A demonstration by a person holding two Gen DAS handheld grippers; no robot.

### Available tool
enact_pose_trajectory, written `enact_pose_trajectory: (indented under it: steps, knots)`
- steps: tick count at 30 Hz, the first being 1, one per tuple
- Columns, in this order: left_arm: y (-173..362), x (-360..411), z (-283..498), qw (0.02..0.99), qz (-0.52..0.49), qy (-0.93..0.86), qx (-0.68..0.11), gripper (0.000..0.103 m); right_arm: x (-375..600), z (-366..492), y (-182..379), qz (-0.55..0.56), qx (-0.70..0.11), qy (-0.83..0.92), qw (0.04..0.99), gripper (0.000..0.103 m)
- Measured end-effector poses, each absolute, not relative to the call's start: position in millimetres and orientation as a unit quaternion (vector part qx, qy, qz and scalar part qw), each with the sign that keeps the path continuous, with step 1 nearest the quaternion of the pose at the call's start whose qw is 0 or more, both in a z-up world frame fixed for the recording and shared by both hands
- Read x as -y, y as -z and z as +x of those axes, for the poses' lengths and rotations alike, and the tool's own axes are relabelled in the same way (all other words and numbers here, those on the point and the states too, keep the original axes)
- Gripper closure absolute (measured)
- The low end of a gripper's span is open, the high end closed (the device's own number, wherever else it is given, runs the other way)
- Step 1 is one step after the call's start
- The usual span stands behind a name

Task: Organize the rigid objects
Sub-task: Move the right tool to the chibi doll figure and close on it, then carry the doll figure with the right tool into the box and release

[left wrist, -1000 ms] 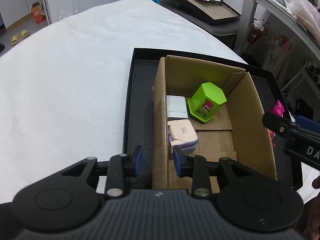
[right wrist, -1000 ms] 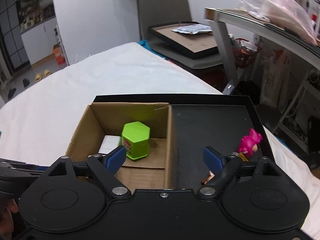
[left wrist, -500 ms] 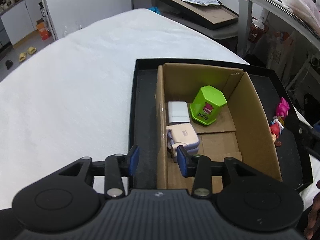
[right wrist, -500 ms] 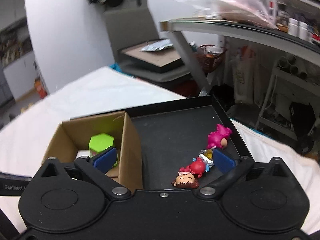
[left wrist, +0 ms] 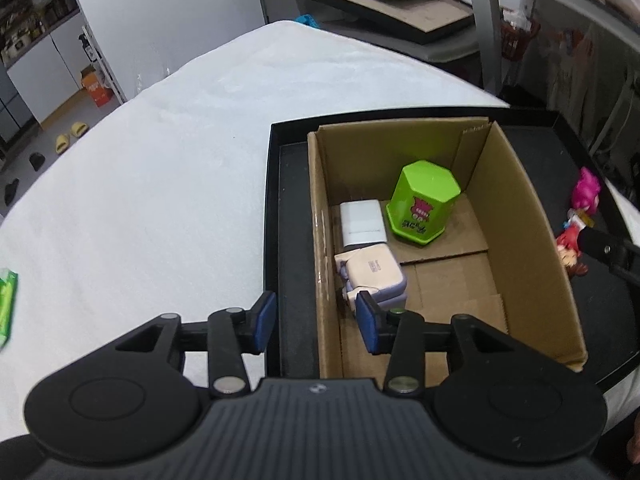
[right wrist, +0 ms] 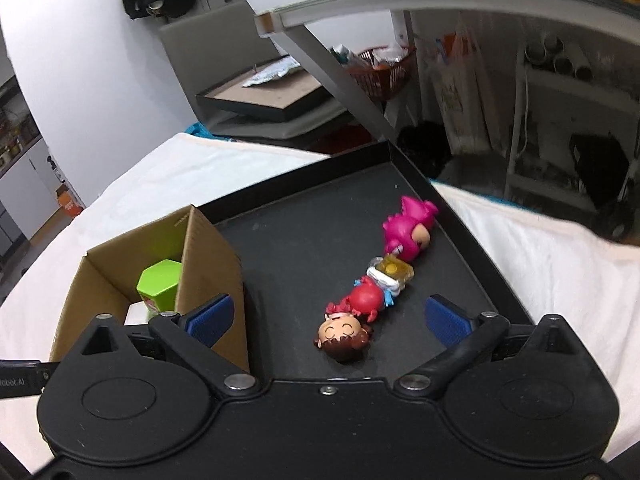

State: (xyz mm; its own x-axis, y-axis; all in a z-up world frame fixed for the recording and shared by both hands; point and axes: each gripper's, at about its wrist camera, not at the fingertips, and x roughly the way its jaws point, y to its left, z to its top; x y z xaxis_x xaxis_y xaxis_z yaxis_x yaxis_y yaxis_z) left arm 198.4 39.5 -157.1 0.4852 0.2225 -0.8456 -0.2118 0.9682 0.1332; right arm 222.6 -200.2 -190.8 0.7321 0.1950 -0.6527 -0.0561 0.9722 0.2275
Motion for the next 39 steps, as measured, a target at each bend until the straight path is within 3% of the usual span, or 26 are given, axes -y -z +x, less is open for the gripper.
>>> enact_pose_trajectory:
  steps: [14, 17, 21, 39]
  knots:
    - [170, -21, 218, 0.846, 0.054, -0.140, -0.511, 0.051, 200, 257, 227, 0.105, -0.431, -0.085, 0.892, 0.023]
    - [171, -20, 220, 0.844, 0.058, -0.142, -0.514, 0.051, 199, 262, 237, 0.094, -0.451, -0.089, 0.883, 0.035]
    - [172, -20, 222, 0.840, 0.059, -0.147, -0.518, 0.050, 191, 263, 242, 0.071, -0.457, -0.099, 0.881, 0.066]
    - [168, -28, 216, 0.843, 0.022, -0.150, -0.516, 0.050, 194, 244, 217, 0.078, -0.427, -0.125, 0.892, 0.067]
